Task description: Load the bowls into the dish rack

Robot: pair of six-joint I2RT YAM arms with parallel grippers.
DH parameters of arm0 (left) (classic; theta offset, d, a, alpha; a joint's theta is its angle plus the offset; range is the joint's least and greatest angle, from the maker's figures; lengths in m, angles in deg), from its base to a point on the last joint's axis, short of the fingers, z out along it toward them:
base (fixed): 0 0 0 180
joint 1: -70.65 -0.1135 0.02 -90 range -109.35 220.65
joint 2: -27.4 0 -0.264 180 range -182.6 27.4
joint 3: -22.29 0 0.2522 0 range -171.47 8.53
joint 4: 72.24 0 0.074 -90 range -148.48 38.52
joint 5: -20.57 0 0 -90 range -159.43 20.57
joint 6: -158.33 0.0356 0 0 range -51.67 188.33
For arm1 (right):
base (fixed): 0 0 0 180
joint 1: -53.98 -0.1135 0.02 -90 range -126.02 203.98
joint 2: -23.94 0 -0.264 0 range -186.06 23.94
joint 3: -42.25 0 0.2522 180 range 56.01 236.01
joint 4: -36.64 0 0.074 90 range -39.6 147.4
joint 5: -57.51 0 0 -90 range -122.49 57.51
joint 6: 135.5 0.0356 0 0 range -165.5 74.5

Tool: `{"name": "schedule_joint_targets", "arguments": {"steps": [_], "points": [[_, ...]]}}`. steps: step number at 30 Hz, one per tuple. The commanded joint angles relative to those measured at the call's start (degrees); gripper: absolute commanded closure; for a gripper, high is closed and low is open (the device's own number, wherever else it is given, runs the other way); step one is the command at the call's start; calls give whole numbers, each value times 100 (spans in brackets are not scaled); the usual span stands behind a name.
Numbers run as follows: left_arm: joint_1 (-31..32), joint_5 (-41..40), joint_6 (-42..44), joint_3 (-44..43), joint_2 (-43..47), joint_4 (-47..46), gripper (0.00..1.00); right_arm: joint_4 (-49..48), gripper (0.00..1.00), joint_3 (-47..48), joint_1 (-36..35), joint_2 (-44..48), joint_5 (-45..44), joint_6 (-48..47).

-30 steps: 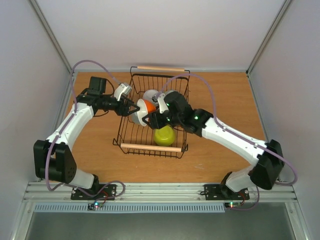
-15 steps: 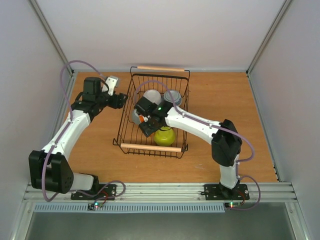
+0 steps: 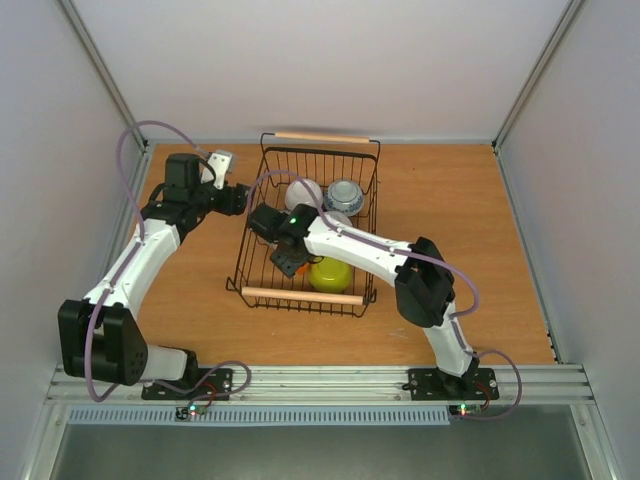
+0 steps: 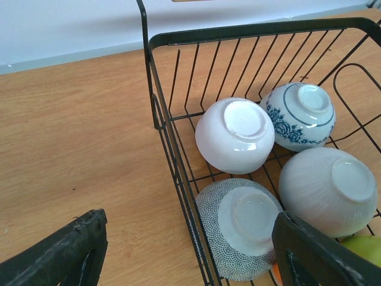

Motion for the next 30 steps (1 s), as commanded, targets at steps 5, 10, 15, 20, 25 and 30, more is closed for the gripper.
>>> {"name": "schedule_joint_targets", "arguments": {"steps": [5,10,15,20,25,30], "points": [[-57,79,-84,-27,-94,-267,23,610,79,395,-326,-405,-257,-411],[-65,70,-85,-28,-80,-272,23,603,36,386,-386,-373,-312,-432],[-74,72,-85,-19,-89,-274,23,471,2,270,-428,-209,-120,-501],[-74,64,-96,-28,-100,-272,23,346,1,156,-457,-58,41,-533],[-80,40,-92,-18,-87,-280,23,224,1,43,-457,70,203,-568],[-91,-44,-93,2,-36,-311,23,-145,1,-343,-457,540,66,-490]]}}
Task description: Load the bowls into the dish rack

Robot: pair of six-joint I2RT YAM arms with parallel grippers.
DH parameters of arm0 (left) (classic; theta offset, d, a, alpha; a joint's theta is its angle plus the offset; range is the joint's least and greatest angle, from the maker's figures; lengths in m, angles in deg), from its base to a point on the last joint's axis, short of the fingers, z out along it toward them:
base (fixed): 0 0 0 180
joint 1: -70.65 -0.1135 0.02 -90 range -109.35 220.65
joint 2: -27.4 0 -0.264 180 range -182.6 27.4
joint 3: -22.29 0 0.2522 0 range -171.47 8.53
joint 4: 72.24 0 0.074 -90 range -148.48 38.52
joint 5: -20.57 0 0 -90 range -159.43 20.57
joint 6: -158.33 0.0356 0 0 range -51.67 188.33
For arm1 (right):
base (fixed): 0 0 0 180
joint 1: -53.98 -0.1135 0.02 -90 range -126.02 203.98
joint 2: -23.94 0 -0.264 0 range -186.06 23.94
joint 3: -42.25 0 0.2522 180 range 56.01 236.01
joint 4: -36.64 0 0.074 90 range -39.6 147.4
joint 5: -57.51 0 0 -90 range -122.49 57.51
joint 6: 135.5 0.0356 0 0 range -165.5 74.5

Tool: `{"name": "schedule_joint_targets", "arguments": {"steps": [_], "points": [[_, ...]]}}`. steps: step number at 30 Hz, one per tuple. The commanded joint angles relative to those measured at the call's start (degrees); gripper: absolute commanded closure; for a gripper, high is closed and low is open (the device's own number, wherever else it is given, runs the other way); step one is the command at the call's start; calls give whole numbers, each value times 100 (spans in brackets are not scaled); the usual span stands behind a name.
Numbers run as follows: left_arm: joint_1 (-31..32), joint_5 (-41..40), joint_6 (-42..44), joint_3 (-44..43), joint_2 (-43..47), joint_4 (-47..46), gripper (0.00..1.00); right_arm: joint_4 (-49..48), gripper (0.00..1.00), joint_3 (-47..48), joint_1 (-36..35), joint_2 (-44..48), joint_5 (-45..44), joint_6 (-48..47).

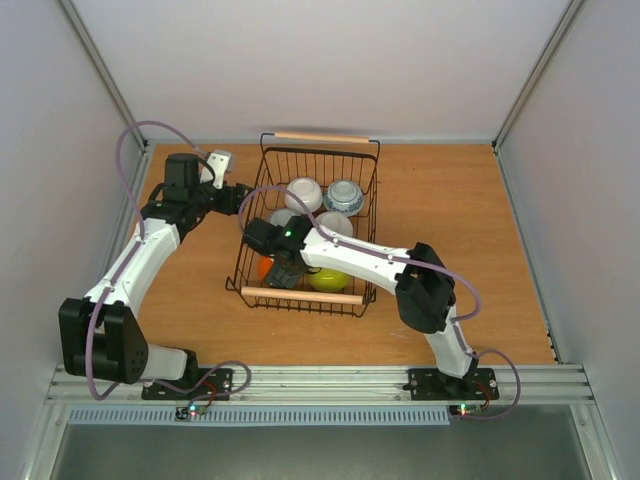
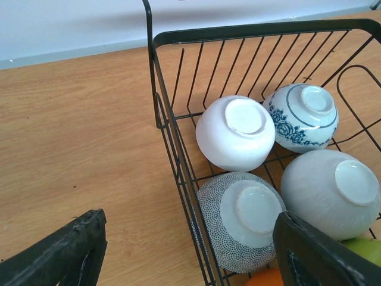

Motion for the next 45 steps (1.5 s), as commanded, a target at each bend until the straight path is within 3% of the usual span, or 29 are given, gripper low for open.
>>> {"name": "schedule_joint_targets", "arguments": {"steps": [1,7,13,17,23,28,45], "points": [[-48,-92,-30,21,26,-325,23,-378,1,-361,-39,847,-26,17],[-89,-202,-87,134,177,-495,23,-744,1,-1010,260,1909,-191,459],[-127,-342,-130,265,350,-686,23,-1036,1,-1990,1229,3077,-326,1336],[-157,-511,-191,330,386,-782,23,-1000,1,-2639,2001,3850,-793,2042],[-197,-832,-272,367,343,-892,20,-967,1,-3662,2317,4826,-1389,2618],[-209,-1101,-494,419,355,-977,17,-745,1,-4302,2447,5140,-1956,3045],[-219,-1228,-518,438,367,-1014,15,-855,1,-4693,2675,5245,-1889,3046]]}}
